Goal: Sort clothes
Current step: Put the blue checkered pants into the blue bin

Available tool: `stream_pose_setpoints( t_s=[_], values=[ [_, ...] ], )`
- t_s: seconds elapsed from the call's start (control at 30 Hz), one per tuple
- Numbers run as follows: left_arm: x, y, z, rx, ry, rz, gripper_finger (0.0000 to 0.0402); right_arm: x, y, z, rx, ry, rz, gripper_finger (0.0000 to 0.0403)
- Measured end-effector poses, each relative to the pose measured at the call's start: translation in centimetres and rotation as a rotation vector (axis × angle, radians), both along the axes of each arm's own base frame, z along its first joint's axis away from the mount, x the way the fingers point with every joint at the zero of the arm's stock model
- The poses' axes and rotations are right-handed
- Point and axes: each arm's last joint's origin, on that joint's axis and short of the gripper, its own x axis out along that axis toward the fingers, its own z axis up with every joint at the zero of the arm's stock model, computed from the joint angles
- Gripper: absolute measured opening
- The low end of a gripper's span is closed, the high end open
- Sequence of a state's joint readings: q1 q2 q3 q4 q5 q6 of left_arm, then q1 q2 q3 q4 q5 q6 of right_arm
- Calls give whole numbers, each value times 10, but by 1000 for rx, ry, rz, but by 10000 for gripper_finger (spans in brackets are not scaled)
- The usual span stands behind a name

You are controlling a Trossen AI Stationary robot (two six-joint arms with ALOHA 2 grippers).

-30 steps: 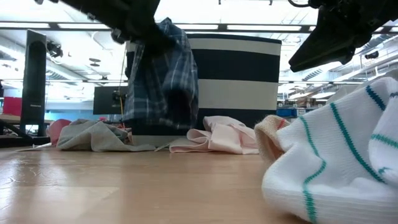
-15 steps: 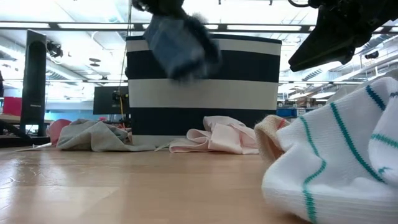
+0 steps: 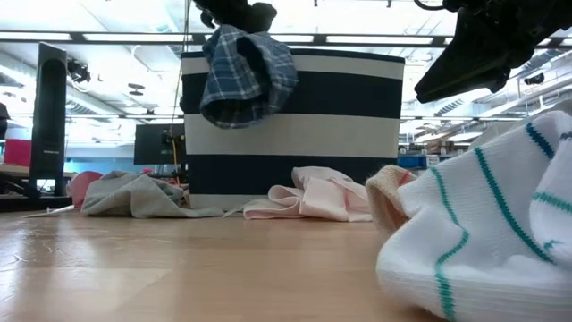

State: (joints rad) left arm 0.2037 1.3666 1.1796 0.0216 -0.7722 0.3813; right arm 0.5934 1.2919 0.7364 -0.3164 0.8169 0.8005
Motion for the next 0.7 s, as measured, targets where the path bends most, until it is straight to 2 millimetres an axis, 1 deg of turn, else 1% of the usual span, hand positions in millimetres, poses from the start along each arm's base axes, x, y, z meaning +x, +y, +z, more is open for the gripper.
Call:
stream_pose_setpoints(
  t_s=[0.1,0.23,0.3,0.37,0.43,0.5,0.57,0.7],
  values=[
    [-3,0,7,-11,89,20,0,0,0,0,-10,5,6,126],
    [-8,-2,16,-18,157,68,0,0,0,0,-13,6,8,126],
    [-14,-5,23,-11,171,101,0,0,0,0,-12,6,8,126],
    [-20,-8,33,10,137,158,0,0,0,0,-12,5,8,126],
    [-27,-7,38,33,128,233,0,0,0,0,-8,4,5,126],
    [-35,-8,43,42,122,273,0,0,0,0,-7,3,4,126],
    [-44,-12,48,34,101,265,0,0,0,0,-6,2,4,126],
    [-58,-26,50,-22,89,181,0,0,0,0,-6,3,4,126]
  ],
)
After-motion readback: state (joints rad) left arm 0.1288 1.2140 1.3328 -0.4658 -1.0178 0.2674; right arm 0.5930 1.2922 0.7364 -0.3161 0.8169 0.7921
